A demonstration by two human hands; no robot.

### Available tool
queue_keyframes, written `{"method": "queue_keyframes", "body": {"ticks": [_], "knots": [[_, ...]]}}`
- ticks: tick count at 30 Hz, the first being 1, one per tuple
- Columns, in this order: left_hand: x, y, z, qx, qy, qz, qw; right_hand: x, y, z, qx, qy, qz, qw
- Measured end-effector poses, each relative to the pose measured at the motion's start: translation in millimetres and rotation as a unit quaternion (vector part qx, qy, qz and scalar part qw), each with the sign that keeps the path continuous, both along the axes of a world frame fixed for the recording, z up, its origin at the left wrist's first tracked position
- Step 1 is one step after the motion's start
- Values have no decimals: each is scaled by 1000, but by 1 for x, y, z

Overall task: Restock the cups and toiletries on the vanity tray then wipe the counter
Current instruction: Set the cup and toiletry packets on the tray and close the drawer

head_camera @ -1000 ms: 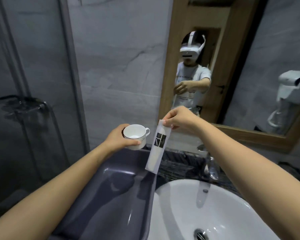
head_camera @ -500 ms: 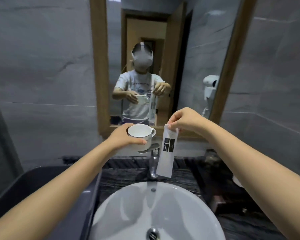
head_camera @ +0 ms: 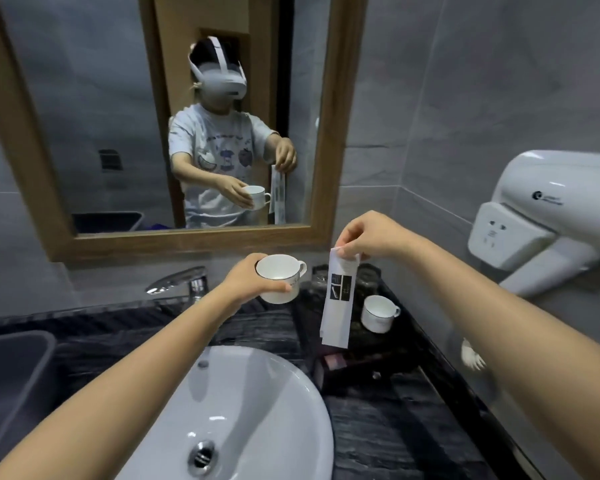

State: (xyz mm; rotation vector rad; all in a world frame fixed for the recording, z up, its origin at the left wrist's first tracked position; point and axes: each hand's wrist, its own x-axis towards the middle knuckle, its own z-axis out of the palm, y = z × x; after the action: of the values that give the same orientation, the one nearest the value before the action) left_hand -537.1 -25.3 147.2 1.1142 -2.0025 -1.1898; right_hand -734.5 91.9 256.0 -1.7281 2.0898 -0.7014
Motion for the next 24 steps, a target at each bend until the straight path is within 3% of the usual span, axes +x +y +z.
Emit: {"method": "queue_keyframes", "body": {"ticks": [11, 24], "knots": [[-83, -3, -80, 14, -20, -78, 997, -70, 44, -57, 26, -30, -60, 997], [-125, -19, -130, 27, -49, -169, 984, -88, 66, -98, 59, -59, -89, 992]]}}
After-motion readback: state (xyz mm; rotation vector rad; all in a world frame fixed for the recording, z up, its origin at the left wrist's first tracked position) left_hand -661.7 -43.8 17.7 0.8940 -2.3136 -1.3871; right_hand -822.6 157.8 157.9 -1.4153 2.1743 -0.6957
